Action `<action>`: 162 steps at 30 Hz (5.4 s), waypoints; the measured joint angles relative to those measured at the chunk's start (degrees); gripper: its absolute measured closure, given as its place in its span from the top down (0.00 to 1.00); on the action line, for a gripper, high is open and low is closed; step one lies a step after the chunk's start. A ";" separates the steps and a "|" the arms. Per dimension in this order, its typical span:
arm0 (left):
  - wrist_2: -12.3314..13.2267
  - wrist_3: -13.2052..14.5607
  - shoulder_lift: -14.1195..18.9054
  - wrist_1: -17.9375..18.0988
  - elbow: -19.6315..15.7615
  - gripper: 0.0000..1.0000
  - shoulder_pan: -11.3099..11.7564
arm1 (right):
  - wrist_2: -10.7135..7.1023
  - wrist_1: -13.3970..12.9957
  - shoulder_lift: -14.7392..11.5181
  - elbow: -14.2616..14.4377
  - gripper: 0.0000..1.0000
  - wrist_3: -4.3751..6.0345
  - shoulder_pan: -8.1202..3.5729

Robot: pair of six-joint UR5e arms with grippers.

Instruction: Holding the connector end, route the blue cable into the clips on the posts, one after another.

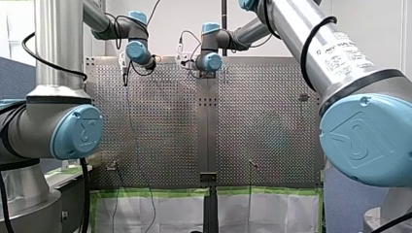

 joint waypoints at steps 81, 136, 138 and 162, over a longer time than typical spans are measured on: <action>-7.45 -3.14 -13.26 2.35 -0.15 0.00 -10.33 | 1.70 -1.17 0.93 17.04 0.00 -3.32 -5.19; -16.31 -3.77 -29.64 21.76 -7.09 0.00 -25.37 | 1.55 -29.77 2.51 49.29 0.00 -2.84 -12.73; -16.16 -3.86 -30.36 22.19 -7.17 0.00 -25.61 | 1.56 -31.16 3.12 50.67 0.00 -2.84 -13.04; -14.66 -4.92 -44.57 34.41 -7.20 0.00 -28.42 | 2.36 -40.34 7.64 54.53 0.00 -4.20 -18.01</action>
